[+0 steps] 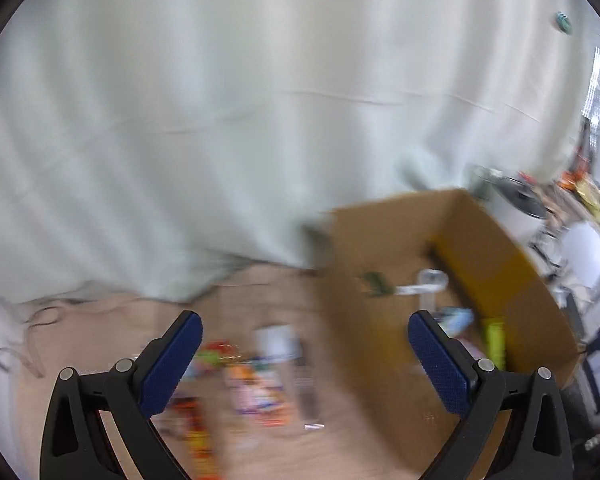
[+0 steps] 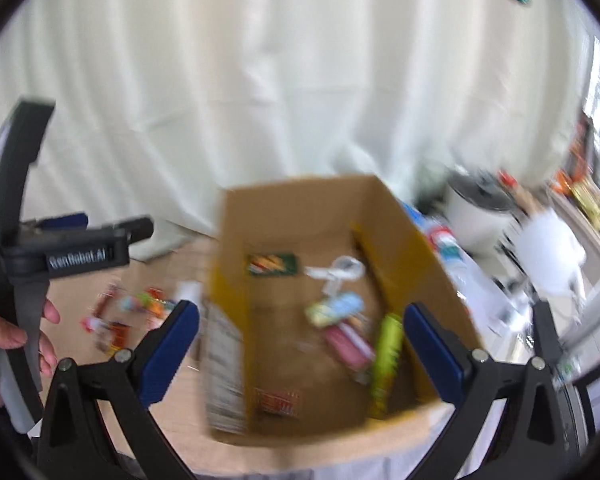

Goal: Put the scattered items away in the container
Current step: 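Release the tissue pack into the box with the left tool, then grasp the orange snack bar with the right tool and lift it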

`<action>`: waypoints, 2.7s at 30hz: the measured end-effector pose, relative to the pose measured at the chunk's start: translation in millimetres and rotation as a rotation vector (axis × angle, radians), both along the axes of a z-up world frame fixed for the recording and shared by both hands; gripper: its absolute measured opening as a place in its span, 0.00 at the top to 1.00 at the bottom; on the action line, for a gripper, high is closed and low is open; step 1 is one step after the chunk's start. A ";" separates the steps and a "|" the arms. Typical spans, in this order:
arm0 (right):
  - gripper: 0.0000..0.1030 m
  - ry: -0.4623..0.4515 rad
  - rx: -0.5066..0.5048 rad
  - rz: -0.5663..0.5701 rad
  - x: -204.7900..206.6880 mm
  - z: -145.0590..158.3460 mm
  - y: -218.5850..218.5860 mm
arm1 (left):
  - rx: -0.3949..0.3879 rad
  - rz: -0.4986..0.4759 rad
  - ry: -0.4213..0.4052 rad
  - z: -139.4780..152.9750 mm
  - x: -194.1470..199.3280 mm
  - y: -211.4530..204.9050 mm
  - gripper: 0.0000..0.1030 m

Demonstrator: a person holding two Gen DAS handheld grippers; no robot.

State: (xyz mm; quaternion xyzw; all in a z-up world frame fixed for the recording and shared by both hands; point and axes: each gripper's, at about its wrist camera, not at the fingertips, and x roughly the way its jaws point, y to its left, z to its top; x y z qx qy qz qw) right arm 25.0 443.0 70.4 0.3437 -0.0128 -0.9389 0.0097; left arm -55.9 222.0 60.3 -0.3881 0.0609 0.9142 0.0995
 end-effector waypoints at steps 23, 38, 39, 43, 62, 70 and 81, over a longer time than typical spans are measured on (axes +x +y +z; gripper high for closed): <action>0.00 -0.219 0.041 0.261 -56.9 -157.9 -267.5 | -0.028 0.318 -0.086 -172.3 24.9 -268.1 0.00; 0.47 -0.311 0.022 0.378 -55.3 -208.0 -292.0 | 0.021 0.271 -0.077 -205.9 24.5 -278.6 0.00; 0.47 -0.319 0.025 0.379 -56.3 -210.4 -292.7 | 0.019 0.267 -0.074 -206.6 24.3 -278.5 0.00; 0.47 -0.340 0.034 0.374 -59.1 -219.9 -291.3 | 0.028 0.273 -0.078 -208.8 23.1 -279.6 0.00; 0.75 -0.269 -0.031 0.358 -55.7 -194.1 -276.4 | 0.048 0.178 -0.063 -204.0 6.9 -265.7 0.00; 0.75 -0.252 -0.064 0.336 -54.5 -181.1 -254.0 | 0.077 0.056 -0.071 -198.3 -36.3 -247.5 0.00; 0.75 -0.244 -0.091 0.332 -53.4 -173.8 -242.9 | 0.052 -0.057 -0.096 -223.4 -66.4 -222.9 0.10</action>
